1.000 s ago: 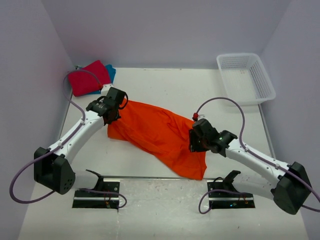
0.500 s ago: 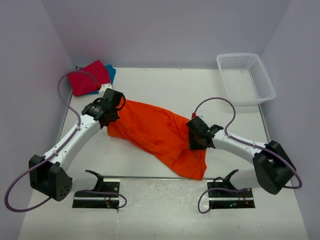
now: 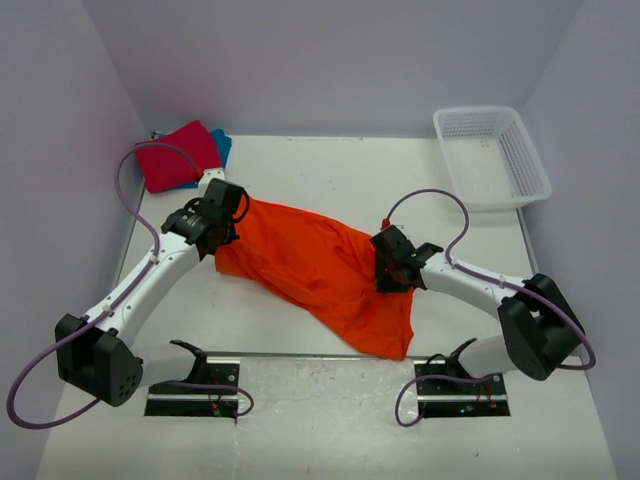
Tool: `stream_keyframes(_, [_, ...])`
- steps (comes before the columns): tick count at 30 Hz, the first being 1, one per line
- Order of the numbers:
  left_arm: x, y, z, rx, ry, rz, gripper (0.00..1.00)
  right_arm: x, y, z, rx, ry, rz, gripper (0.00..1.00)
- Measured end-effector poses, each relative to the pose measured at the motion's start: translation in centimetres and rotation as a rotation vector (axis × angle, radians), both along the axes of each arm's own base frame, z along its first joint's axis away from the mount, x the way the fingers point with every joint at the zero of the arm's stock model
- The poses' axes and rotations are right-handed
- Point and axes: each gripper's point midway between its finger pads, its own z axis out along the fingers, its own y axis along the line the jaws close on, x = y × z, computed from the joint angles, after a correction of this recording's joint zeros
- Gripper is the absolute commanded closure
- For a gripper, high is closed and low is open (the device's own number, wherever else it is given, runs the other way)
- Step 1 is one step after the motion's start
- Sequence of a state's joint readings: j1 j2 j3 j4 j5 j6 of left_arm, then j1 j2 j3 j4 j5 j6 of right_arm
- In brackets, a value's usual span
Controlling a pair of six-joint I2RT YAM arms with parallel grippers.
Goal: Fold and stack the t-shirts
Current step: Flatten out the tshirt
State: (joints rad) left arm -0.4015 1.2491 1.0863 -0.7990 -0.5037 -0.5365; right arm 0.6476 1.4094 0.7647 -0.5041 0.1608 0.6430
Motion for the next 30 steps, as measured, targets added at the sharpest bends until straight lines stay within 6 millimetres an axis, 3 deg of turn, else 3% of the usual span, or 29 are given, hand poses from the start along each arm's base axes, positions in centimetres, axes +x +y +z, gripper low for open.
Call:
stream_keyframes(15, [-0.1,-0.1,0.4,-0.009,-0.010,-0.011,1.00,0.0,0.1,-0.4,0.001,0.006,-0.011,0.68])
stream_keyframes(19, [-0.1,-0.2,0.4,-0.014,-0.009,-0.018,1.00,0.0,0.0,-0.7,-0.003,0.015,-0.018,0.82])
stream_keyframes(26, [-0.1,-0.2,0.5,-0.008,-0.009,-0.030,1.00,-0.2,0.0,-1.1,-0.008,0.032,-0.032,0.89])
stream_keyframes(28, [-0.1,-0.2,0.6,-0.009,-0.015,-0.032,1.00,-0.2,0.0,-1.1,-0.007,0.031,-0.037,0.98])
stream_keyframes(30, [0.1,-0.3,0.7,-0.011,-0.022,-0.036,1.00,-0.1,-0.1,-1.0,-0.009,0.027,-0.041,1.00])
